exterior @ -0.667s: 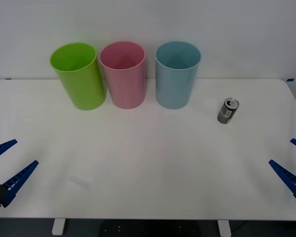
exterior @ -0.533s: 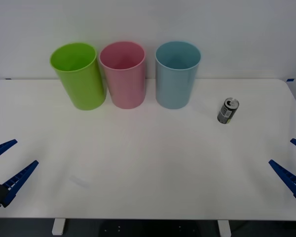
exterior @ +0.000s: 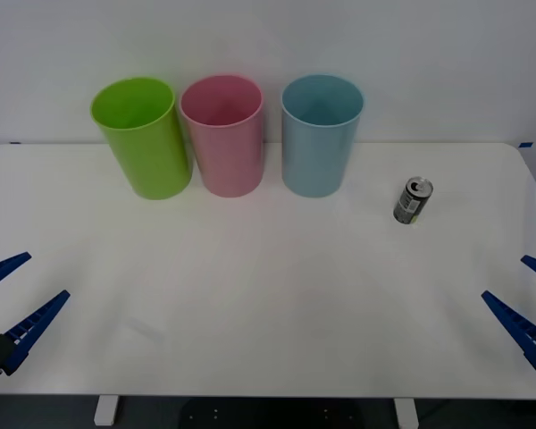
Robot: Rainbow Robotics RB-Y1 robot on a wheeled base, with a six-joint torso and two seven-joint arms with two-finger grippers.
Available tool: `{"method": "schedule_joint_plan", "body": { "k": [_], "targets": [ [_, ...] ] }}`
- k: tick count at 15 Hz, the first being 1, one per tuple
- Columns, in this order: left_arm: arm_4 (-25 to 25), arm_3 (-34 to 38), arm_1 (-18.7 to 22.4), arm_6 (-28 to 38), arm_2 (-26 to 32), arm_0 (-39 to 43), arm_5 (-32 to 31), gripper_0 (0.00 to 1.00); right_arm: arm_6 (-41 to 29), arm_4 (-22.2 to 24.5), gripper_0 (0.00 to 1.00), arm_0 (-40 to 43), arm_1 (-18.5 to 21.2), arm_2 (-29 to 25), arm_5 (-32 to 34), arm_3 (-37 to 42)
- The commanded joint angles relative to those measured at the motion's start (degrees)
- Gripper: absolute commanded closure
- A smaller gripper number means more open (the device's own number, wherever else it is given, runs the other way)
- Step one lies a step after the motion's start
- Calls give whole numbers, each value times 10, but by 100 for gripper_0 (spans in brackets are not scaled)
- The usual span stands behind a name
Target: Grasp the object on the table and drop it into the matching bin: aluminum can to the light blue bin, PET bottle to the pink bin.
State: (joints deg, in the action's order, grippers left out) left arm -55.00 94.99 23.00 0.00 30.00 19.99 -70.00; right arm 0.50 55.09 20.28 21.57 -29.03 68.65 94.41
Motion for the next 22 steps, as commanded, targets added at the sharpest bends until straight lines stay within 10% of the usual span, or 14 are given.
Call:
{"method": "schedule_joint_plan", "body": {
  "k": [1,22],
  "targets": [
    [0,0,0,0,0,0,0,0,8,9,0,-8,1,20,-38,1],
    [0,0,0,0,0,0,0,0,158,48,0,-179,-1,153,-287,-176]
  ]
}}
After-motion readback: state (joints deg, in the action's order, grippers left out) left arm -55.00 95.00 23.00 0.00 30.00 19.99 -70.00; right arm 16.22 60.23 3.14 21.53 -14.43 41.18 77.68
